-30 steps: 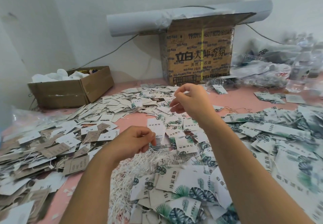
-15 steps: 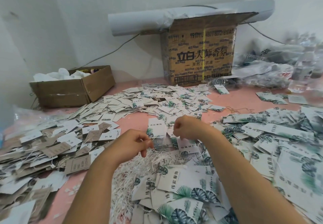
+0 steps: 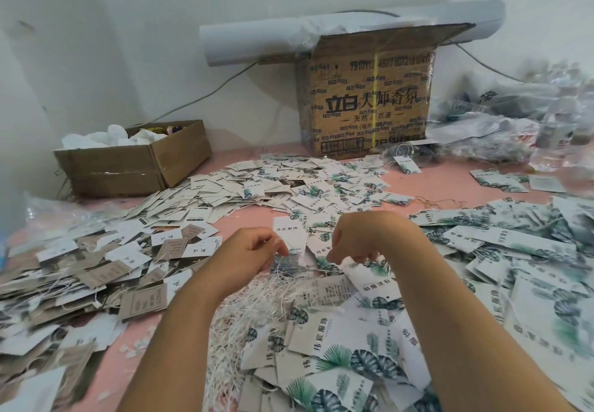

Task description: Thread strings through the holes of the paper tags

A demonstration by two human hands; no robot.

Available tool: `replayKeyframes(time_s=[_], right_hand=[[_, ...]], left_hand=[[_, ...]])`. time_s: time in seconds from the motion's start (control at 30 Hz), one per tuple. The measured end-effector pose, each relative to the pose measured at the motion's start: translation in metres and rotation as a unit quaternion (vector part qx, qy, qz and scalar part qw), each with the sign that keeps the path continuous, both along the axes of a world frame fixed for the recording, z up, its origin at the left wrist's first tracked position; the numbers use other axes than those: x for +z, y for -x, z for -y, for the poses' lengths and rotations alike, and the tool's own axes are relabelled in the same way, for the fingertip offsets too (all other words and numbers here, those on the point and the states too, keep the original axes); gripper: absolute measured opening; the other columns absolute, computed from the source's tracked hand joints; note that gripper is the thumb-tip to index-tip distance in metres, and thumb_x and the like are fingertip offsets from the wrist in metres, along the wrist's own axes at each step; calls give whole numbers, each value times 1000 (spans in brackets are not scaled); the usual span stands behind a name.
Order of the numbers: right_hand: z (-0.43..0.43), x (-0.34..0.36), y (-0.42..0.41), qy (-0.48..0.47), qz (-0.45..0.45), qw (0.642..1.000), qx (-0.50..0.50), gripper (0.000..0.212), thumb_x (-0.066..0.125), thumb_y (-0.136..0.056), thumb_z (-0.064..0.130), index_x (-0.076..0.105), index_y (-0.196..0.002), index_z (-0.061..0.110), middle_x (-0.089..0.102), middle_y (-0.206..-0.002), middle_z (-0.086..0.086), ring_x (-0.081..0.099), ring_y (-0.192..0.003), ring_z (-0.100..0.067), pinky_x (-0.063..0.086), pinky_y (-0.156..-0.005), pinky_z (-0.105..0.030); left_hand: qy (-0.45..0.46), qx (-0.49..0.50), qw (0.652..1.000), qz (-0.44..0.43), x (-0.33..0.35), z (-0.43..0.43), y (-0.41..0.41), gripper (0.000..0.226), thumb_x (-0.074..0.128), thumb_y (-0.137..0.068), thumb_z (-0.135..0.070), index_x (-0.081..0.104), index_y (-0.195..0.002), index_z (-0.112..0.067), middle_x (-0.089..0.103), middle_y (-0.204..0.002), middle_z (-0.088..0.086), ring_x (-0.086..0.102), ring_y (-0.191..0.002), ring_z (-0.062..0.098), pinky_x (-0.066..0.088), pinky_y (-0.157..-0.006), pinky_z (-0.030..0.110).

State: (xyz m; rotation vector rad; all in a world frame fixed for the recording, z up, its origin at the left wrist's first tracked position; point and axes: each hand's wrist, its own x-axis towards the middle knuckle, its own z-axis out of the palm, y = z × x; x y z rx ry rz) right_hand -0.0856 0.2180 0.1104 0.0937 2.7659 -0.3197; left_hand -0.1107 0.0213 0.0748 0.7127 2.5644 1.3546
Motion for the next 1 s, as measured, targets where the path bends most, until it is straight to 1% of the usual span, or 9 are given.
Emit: replayKeyframes(time_s=[0.1, 0.17, 0.23, 0.33, 0.4, 0.47, 0.6, 0.8, 1.0], right_hand=[[6, 1, 4, 54, -128, 990, 23, 29, 45, -90, 7, 60, -115, 8, 63, -98, -5, 54, -69, -15, 43, -54, -21], [14, 3, 3, 189, -185, 964, 37, 45, 38, -85, -6, 49, -124, 12, 54, -119, -7, 57, -85, -22, 51, -62, -31], [22, 4, -1, 352, -148, 922, 69, 53, 37, -81, -12, 42, -125, 16, 53, -119, -10, 59, -92, -28, 52, -78, -41], [32, -3, -1, 438, -69, 891, 99, 47, 36, -83, -12, 36, -120, 16, 58, -92, -11, 55, -65, -18, 46, -58, -29], [35, -8, 3, 401, -76, 909, 79, 35, 35, -88, -4, 39, -118, 13, 52, -72, -7, 44, -52, -14, 34, -47, -25], [34, -10, 9, 317, -128, 938, 57, 27, 37, -92, 5, 47, -117, 10, 48, -69, -1, 40, -51, -11, 31, -46, -22], [25, -24, 21, 162, -262, 951, 26, 23, 45, -92, 14, 61, -108, 13, 62, -104, -2, 52, -75, -13, 42, -62, -25], [23, -56, 31, 118, -231, 964, -47, 51, 47, -94, 43, 41, -137, 16, 51, -134, -5, 50, -118, -24, 44, -92, -38], [28, -67, 34, 136, -210, 966, -69, 53, 53, -90, 47, 48, -125, 8, 59, -120, -10, 59, -99, -25, 44, -77, -32]], left_hand=[[5, -15, 1000, -3, -1, -3, 0, 25, 47, -98, -28, 68, -84, -21, 44, -49, -12, 35, -45, 4, 28, -47, 20], [-2, -22, 1000, -11, -2, -7, -1, 24, 49, -97, -26, 69, -85, -20, 43, -47, -13, 34, -46, 5, 28, -47, 19], [-18, -15, 999, -26, -1, -9, -2, 22, 52, -96, -25, 70, -85, -18, 44, -45, -14, 36, -45, 4, 29, -47, 18], [-58, 4, 996, -62, 1, -10, -1, 19, 56, -94, -20, 70, -81, -17, 55, -53, -8, 44, -49, 6, 37, -55, 22], [-82, 17, 992, -90, 1, -10, 1, 17, 57, -92, -19, 69, -81, -22, 56, -55, -6, 45, -53, 10, 38, -57, 26], [-99, 37, 987, -118, -1, -10, 3, 16, 58, -92, -20, 67, -81, -26, 54, -51, -11, 44, -50, 5, 37, -53, 17], [-146, 131, 974, -114, -18, -7, 11, 16, 56, -93, -14, 66, -83, -22, 58, -62, -13, 50, -59, -2, 38, -55, 13], [-63, 211, 968, -122, -54, -6, 21, 22, 51, -95, -17, 63, -114, -17, 58, -109, 0, 49, -78, 2, 42, -67, 19], [68, 181, 964, -181, -68, -9, 22, 37, 55, -92, -30, 56, -128, -24, 49, -120, 1, 46, -105, 13, 38, -86, 22]])
